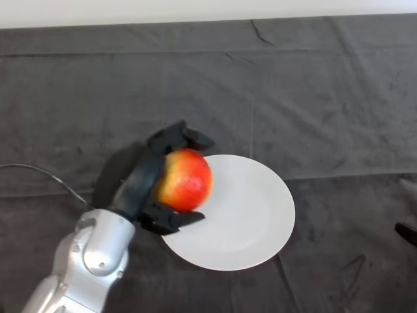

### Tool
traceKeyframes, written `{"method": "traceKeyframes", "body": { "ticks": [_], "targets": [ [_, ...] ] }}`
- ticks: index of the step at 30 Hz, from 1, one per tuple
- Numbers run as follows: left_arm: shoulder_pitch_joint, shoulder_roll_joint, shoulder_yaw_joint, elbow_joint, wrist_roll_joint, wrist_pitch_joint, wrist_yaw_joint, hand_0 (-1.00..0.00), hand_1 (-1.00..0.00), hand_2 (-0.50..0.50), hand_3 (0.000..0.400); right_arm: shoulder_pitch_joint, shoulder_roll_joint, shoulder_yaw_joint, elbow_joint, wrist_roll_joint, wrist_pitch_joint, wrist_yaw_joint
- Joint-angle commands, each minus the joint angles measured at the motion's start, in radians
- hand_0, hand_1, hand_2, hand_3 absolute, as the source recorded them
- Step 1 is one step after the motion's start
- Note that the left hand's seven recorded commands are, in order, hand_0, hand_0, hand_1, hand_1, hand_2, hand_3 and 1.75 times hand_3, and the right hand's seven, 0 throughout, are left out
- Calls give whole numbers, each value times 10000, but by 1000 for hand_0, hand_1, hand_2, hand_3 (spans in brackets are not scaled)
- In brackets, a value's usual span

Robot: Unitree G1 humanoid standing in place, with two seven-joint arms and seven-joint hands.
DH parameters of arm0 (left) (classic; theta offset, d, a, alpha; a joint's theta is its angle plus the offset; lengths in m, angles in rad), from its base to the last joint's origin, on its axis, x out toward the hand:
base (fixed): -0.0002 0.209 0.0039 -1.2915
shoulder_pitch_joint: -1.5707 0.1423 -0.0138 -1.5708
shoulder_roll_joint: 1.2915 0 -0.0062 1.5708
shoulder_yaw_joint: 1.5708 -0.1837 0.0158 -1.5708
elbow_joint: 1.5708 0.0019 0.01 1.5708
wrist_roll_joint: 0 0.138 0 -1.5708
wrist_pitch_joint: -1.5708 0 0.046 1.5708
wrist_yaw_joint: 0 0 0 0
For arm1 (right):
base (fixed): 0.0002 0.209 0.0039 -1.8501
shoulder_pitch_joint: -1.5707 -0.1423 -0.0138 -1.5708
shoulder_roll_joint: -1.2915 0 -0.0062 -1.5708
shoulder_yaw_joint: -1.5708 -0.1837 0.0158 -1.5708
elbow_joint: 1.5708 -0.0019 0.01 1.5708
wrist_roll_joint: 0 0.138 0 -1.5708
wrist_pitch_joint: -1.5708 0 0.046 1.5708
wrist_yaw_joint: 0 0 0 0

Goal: Move the apple to the plate

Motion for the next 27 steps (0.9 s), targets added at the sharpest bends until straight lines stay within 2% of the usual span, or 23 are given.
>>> {"method": "traceKeyframes", "body": {
  "ticks": [1,11,18,27],
  "targets": [
    [197,116,-147,-619,-110,-238,-126,-1000,-1000,0,400,280,330,-75,387,253,444,61],
    [384,504,-570,-297,-516,-433,-1026,-1000,-1000,0,400,280,325,-67,389,260,440,56],
    [404,687,-658,-138,-650,-161,-1731,-1000,-1000,0,400,279,323,-63,390,264,437,53],
    [541,857,-769,9,-584,206,-2347,-1000,-1000,0,400,279,318,-56,392,271,432,48]
  ]
}}
